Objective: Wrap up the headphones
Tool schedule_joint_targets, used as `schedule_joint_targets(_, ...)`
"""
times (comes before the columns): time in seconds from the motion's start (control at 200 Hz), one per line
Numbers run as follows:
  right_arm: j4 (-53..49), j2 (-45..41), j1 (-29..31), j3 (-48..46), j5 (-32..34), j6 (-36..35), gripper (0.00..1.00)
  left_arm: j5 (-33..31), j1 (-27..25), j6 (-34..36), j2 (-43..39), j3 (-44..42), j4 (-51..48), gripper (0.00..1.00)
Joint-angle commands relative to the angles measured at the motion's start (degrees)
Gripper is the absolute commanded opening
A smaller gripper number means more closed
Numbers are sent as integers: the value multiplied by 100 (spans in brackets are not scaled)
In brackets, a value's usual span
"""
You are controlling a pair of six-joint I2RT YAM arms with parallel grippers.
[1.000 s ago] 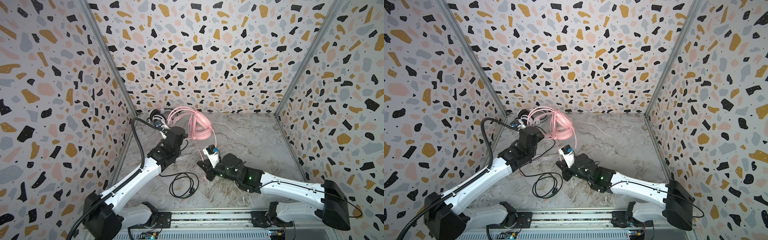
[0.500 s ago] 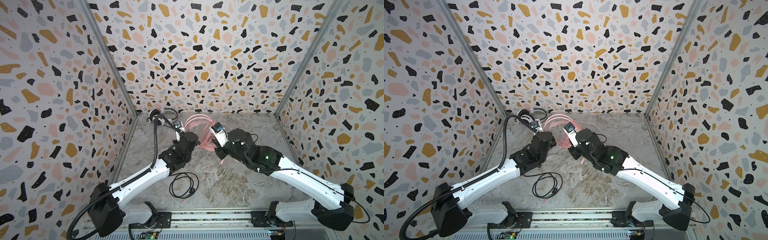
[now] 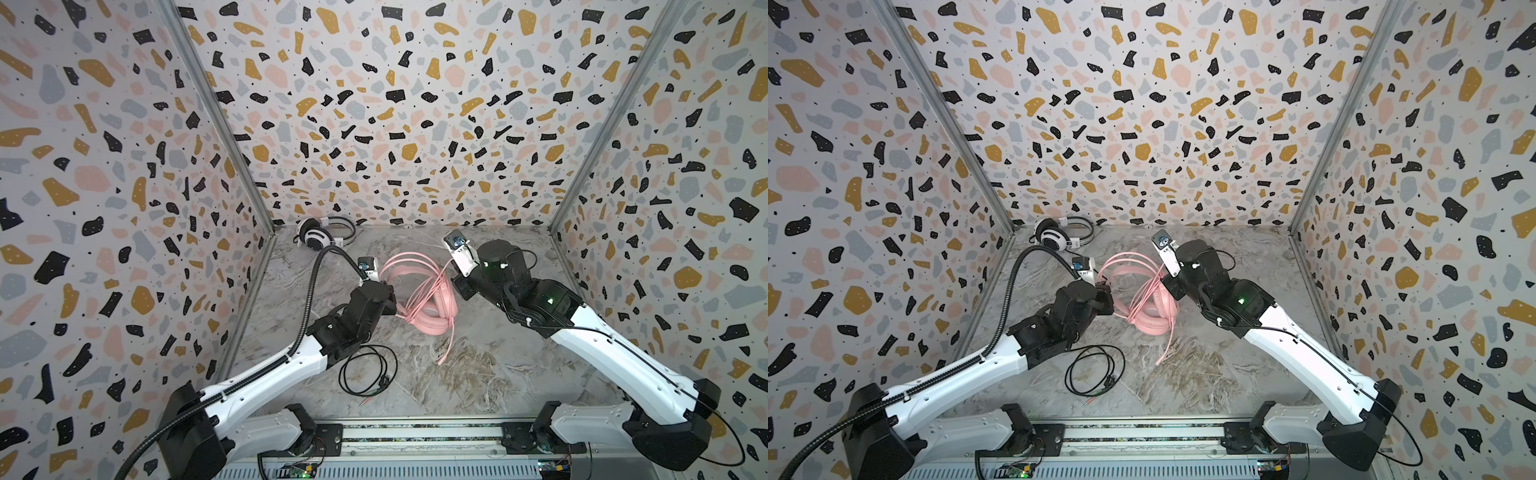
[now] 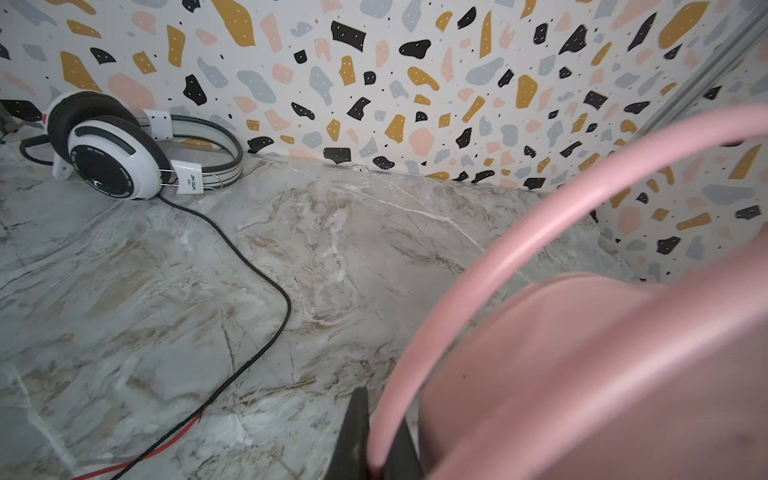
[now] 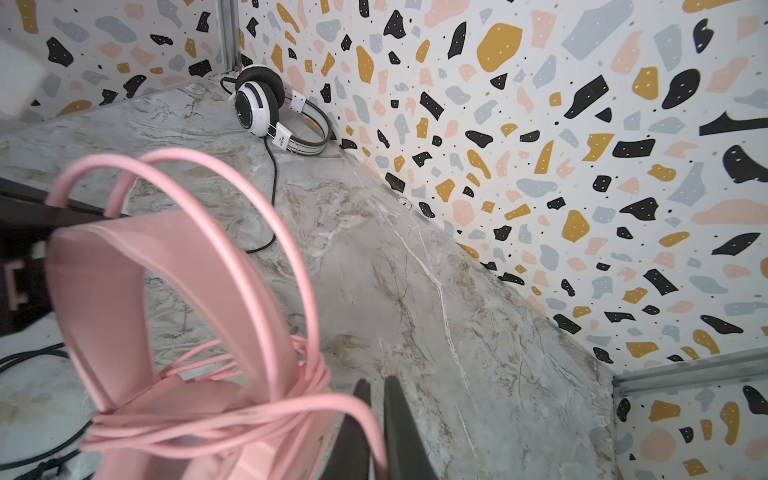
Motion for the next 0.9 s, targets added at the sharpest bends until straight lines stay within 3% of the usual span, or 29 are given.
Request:
schedule_joint_targets(0.0,646,-404,-307,-52,-125,32,10,542,-11,273,-419,-175,377,0)
schedule_joint_targets(0.2,882,-509,-729,-365,-1029,141,15,1522,-1,503,-525,-174,499,0)
schedule_joint_targets(0.32,1324,-771,-811,-837,-1419,218,17,1896,5,158,-646,-198,776,0)
schedule_joint_targets(0.456,1628,-992,-1128,-1256,-2441,490,17,2263,13,-59,-693,-72,1009,0)
schedule_joint_targets(0.596,2172,-1289,-1213,-1878,-2902,755,17,2705,83,-195,-605,165,996,0)
schedule_joint_targets(0.891,2830,-1688,-1302,-2793,-3695,1031,17,4057,626,-962,-574,94,1914,0)
